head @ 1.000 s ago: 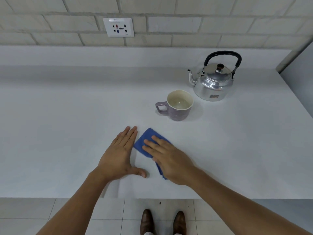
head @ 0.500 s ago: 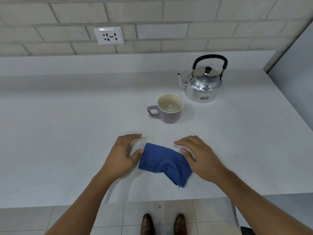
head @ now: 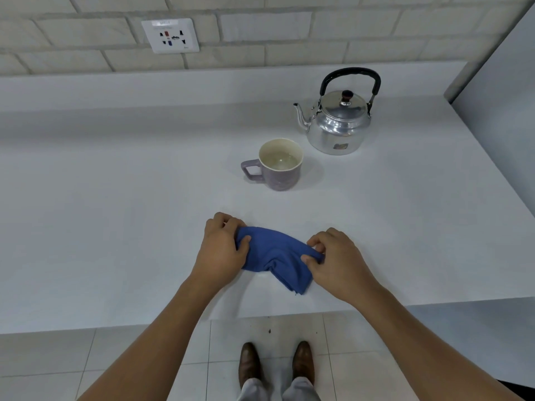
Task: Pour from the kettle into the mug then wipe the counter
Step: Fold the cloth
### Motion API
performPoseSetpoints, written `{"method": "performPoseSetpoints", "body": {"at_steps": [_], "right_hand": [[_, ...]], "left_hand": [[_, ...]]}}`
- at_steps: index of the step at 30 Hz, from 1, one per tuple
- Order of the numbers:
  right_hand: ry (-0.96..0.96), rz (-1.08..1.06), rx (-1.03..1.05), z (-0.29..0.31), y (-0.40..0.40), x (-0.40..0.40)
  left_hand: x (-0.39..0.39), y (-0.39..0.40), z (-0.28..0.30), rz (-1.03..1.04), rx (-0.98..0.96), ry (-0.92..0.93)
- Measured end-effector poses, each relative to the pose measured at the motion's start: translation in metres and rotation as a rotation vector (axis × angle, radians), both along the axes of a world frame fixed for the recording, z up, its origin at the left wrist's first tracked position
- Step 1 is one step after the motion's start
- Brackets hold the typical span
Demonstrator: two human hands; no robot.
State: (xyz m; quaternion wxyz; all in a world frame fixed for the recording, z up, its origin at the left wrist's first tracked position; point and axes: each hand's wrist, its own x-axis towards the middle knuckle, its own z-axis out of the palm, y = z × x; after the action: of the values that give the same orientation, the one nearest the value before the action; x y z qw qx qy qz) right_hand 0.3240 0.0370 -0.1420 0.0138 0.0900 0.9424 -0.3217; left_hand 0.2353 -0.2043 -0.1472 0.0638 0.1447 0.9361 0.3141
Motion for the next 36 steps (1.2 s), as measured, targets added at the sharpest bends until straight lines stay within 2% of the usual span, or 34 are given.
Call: {"method": "performPoseSetpoints", "body": {"at_steps": [7,13,20,25,29,36], "right_hand": [[-0.080,-0.079,-0.048,0.003,-0.009,-0.006],[0.025,-0.173,-0.219,0.015,-0.015,-0.012],[0.180,-0.200,-0.478,0.035,-0.040,-0.045],[0.144,-0.174,-0.572,0.043,-0.069,-0.088],[0.024,-0.119,-0.641,0.039,-0.097,-0.120],[-0.037,-0.080,-0.566,0.025,-0.139,-0.158]], "left_hand": [[0.013,-0.002,0.001,0.008,0.133,-0.031],[0.024,-0.011,0.008,0.169,0.428,-0.063],[0.005,-0.039,0.019,0.316,0.571,0.008],[-0.029,-0.077,0.027,0.416,0.548,0.012],[-0.061,-0.113,0.031,0.472,0.499,-0.039],[-0.098,-0.159,0.027,0.506,0.314,-0.077]]}}
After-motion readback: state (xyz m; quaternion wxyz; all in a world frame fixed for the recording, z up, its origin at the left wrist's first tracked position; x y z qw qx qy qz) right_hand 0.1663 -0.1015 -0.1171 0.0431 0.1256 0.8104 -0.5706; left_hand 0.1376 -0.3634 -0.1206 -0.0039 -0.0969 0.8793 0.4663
